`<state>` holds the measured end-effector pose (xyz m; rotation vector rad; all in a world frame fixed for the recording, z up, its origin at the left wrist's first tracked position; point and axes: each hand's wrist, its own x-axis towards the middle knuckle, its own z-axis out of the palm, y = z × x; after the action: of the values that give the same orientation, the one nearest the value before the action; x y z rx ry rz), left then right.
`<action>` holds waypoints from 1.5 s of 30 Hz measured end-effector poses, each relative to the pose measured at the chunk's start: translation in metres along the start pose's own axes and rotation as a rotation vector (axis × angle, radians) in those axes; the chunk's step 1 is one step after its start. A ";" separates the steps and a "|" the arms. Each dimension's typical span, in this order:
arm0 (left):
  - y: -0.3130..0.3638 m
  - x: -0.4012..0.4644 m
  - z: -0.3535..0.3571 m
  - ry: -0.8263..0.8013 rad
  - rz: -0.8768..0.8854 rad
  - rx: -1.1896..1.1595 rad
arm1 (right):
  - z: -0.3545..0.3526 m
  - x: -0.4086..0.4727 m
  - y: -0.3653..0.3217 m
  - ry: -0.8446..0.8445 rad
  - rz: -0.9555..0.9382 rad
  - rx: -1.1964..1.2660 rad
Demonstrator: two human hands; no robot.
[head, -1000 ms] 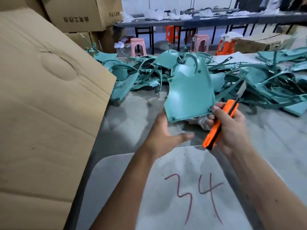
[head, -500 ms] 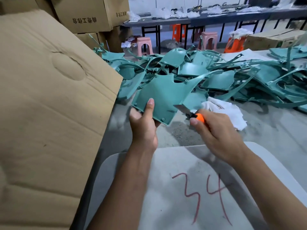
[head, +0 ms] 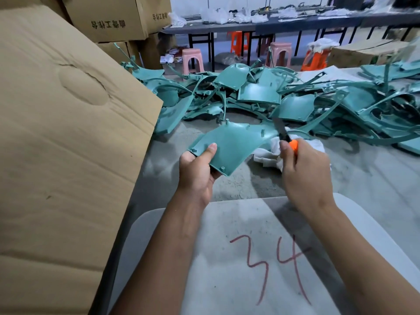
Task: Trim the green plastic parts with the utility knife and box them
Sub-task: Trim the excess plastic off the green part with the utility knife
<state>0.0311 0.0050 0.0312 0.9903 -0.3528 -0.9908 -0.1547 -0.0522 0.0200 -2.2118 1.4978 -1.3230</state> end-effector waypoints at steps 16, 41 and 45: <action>0.013 -0.002 -0.009 -0.036 -0.221 -0.088 | -0.014 0.014 0.022 0.069 -0.030 -0.030; 0.011 -0.003 -0.010 -0.018 -0.029 -0.092 | -0.010 0.006 -0.004 0.005 -0.193 0.065; 0.013 -0.001 -0.016 -0.103 -0.003 -0.101 | -0.016 0.016 0.025 0.080 0.018 0.052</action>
<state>0.0485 0.0166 0.0334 0.8507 -0.3831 -1.0544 -0.1812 -0.0725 0.0247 -2.1328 1.4889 -1.4436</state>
